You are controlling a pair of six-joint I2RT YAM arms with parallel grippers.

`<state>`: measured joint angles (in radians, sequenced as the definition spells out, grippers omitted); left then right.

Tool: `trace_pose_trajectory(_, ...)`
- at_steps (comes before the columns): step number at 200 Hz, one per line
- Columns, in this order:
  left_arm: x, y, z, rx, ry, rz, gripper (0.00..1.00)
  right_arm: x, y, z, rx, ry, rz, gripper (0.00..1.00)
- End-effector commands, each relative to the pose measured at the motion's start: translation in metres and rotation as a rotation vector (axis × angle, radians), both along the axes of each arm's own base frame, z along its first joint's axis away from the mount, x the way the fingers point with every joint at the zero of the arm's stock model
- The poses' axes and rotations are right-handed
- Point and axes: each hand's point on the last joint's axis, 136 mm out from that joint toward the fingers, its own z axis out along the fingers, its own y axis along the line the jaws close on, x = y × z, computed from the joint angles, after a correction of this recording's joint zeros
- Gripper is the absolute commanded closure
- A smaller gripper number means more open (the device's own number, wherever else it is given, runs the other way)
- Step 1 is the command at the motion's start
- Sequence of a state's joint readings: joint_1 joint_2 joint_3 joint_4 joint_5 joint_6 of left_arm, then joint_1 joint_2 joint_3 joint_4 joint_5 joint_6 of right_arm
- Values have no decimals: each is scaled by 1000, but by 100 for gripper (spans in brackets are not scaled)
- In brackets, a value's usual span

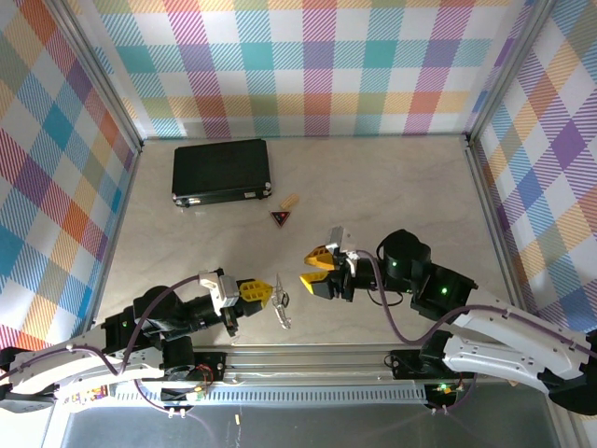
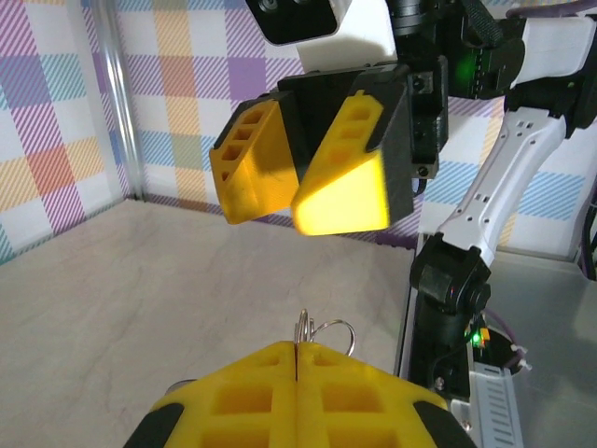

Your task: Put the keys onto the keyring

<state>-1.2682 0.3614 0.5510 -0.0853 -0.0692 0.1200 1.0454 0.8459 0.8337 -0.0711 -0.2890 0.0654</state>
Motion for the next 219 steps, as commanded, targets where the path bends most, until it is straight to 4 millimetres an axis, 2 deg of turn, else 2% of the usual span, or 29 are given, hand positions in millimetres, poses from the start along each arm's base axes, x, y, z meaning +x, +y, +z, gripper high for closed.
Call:
trace_pose_trajectory(1, -1, 5, 36, -154, -37, 2, 100, -22, 4, 25, 62, 37, 136, 58)
trace_pose_trajectory(75, 1, 7, 40, -173, -40, 16, 100, -36, 18, 29, 64, 46, 263, 59)
trace_pose_trajectory(174, 1, 6, 34, -159, -37, 16, 100, -31, 35, 26, 56, 65, 295, 59)
trace_pose_trajectory(203, 2, 5, 32, -154, -34, 21, 100, -29, 44, 20, 51, 80, 314, 64)
trace_pose_trajectory(219, 2, 4, 31, -148, -32, 20, 100, -27, 48, 18, 52, 87, 318, 76)
